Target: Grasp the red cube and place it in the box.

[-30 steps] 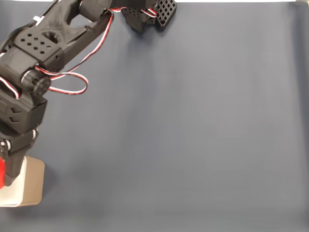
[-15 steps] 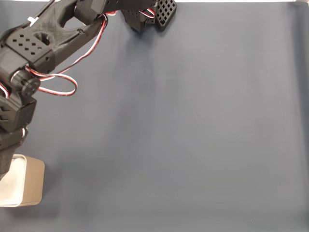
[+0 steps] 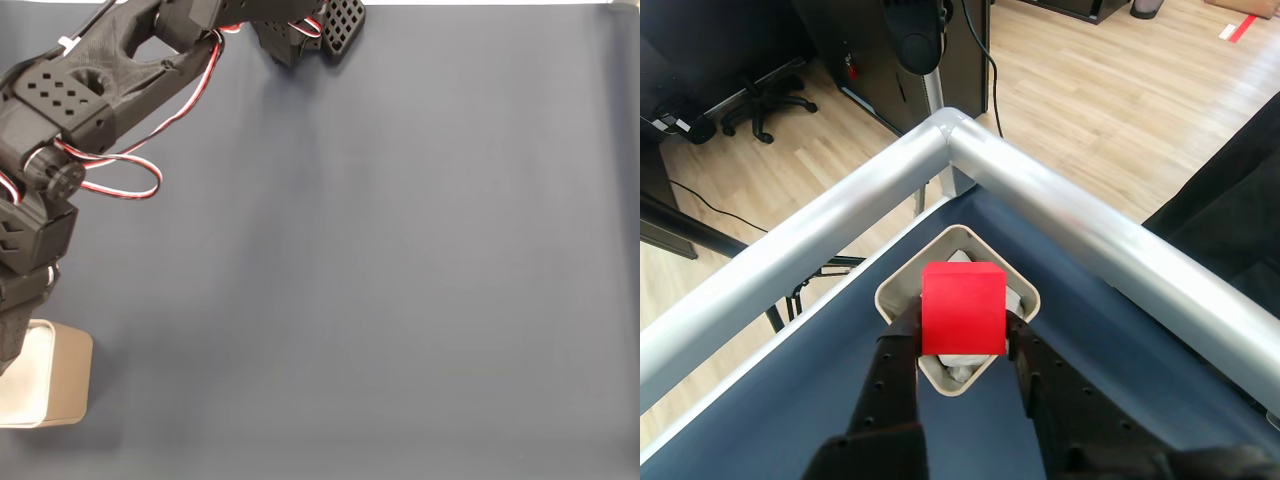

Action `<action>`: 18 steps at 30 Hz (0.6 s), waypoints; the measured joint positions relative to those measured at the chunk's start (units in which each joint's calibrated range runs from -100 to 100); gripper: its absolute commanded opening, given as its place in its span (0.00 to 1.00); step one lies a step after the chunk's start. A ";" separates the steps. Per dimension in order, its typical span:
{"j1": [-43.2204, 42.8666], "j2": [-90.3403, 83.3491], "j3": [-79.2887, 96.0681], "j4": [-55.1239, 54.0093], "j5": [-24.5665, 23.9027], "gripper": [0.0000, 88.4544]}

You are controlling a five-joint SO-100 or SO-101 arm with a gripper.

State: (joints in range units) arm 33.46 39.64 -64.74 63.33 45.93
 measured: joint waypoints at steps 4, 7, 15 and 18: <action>0.07 0.00 0.00 0.00 0.00 0.00; 0.00 0.00 0.00 0.00 0.00 0.00; -0.30 0.00 0.00 0.00 0.00 0.00; -0.37 0.00 0.00 0.00 0.00 0.00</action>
State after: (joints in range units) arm 33.09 39.64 -64.74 63.33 45.93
